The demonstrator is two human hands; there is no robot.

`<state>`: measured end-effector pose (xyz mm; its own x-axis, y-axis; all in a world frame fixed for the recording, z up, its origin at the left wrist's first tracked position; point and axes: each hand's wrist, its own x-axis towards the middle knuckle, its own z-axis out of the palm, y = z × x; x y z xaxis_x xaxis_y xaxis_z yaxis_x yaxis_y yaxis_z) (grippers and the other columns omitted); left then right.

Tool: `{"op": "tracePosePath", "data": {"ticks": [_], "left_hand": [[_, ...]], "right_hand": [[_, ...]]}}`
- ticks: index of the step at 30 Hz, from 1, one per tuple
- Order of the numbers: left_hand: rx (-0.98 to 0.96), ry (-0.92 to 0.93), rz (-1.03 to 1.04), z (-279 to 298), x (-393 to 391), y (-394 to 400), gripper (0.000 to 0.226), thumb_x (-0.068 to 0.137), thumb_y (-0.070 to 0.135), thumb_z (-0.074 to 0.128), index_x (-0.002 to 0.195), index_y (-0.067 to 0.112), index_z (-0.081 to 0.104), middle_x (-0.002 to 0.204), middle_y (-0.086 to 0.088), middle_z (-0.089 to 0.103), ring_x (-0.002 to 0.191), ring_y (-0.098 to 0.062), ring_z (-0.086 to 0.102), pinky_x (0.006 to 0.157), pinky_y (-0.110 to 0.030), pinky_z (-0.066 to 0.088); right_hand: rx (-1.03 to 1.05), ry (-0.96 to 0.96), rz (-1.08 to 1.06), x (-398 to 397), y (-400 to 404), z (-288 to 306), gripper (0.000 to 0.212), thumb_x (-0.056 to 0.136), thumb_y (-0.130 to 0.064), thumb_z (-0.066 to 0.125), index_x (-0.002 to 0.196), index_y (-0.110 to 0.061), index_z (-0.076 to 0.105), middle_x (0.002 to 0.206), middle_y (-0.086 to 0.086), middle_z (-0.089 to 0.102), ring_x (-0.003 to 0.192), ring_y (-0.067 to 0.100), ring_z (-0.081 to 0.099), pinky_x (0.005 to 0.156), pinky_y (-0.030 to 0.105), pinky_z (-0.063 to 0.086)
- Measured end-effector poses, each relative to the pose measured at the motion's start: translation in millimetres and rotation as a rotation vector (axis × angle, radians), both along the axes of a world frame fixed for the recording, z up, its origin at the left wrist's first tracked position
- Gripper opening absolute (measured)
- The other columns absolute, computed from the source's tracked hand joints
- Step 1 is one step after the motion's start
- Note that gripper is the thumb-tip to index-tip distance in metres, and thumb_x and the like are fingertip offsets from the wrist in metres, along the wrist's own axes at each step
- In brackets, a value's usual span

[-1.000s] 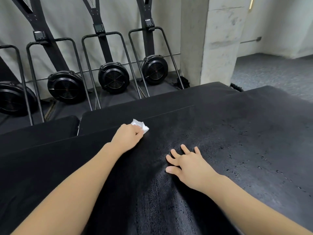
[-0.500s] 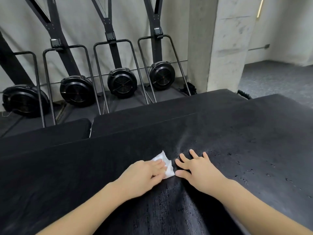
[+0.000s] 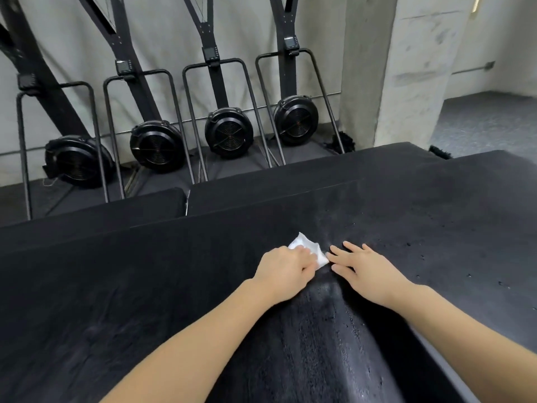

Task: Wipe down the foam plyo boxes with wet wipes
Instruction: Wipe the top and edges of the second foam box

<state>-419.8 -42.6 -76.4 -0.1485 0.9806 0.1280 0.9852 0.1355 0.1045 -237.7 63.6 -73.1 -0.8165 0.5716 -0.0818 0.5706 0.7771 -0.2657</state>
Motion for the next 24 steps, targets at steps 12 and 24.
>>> {"op": "tracePosePath", "data": {"ticks": [12,24], "left_hand": [[0.002,-0.070,-0.306,-15,115,-150,0.041,0.104,0.046,0.023,0.112,0.026,0.058,0.108,0.005,0.057,0.092,-0.020,0.061,0.058,-0.040,0.052],[0.105,-0.071,-0.376,-31,175,-244,0.034,0.106,0.036,0.037,0.110,0.020,0.067,0.114,0.006,0.066,0.113,-0.015,0.059,0.090,-0.037,0.054]], "right_hand": [[0.049,-0.101,0.054,51,-67,5,0.045,0.109,-0.031,0.031,0.154,-0.025,0.035,0.162,-0.010,0.027,0.152,0.013,0.018,0.118,0.028,0.024],[-0.008,0.013,0.072,126,-144,2,0.040,0.107,-0.034,0.041,0.145,-0.031,0.050,0.154,-0.016,0.039,0.148,0.007,0.025,0.119,0.024,0.021]]}}
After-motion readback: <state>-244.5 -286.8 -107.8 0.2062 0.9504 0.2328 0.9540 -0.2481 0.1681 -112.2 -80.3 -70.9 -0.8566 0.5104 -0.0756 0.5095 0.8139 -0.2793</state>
